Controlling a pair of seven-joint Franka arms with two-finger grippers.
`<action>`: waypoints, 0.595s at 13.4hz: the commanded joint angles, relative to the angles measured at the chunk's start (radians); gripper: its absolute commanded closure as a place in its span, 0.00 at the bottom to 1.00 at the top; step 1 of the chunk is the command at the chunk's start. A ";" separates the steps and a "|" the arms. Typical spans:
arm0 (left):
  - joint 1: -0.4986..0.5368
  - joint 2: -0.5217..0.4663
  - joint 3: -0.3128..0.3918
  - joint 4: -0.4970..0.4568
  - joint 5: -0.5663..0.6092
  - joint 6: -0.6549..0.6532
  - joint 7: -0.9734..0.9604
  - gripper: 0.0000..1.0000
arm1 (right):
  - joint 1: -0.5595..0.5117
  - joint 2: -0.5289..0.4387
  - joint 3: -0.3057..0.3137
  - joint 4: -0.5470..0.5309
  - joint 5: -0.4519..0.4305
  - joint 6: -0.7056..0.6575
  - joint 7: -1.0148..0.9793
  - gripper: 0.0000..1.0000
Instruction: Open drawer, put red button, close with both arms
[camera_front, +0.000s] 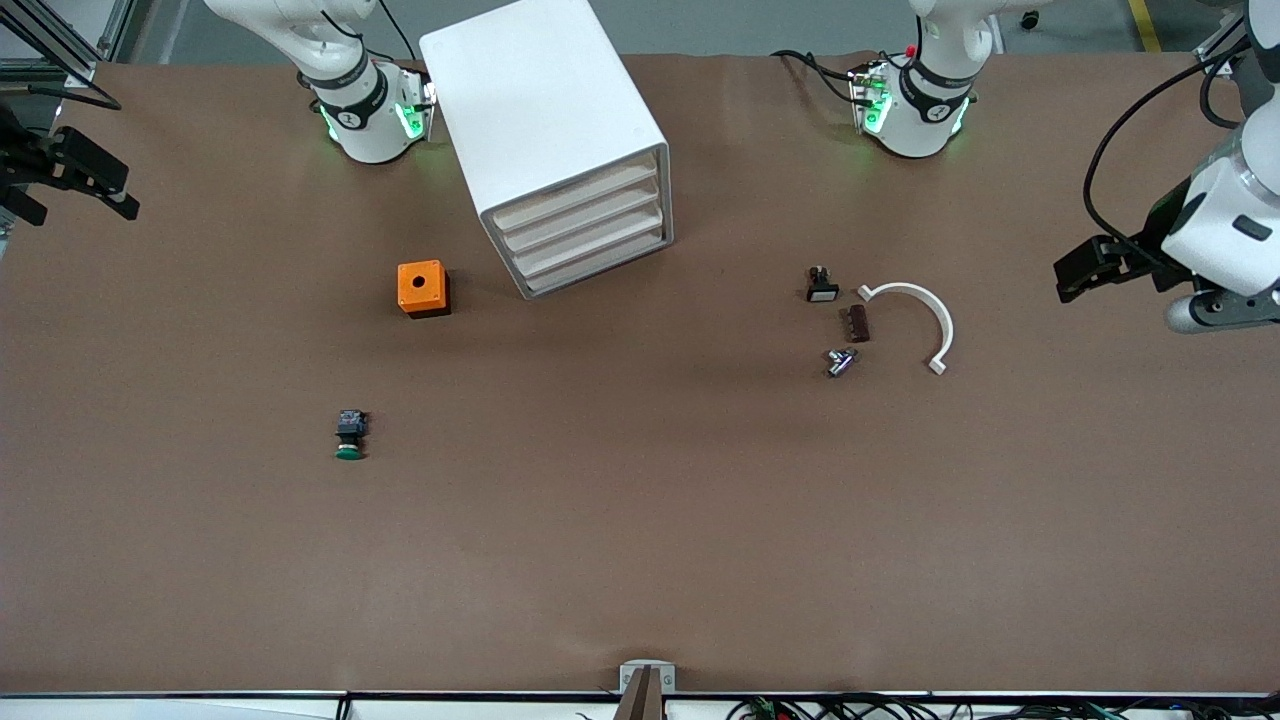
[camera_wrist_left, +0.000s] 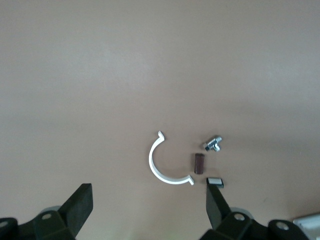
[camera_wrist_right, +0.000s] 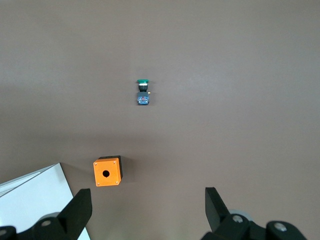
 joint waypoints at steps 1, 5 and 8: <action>-0.054 -0.117 0.094 -0.124 -0.063 0.000 0.036 0.00 | -0.012 0.004 0.012 0.018 -0.015 -0.006 -0.010 0.00; -0.084 -0.198 0.111 -0.207 -0.064 0.005 0.031 0.00 | -0.012 0.004 0.012 0.018 -0.015 -0.006 -0.010 0.00; -0.086 -0.284 0.111 -0.320 -0.063 0.081 0.036 0.00 | -0.012 0.004 0.013 0.018 -0.015 -0.006 -0.010 0.00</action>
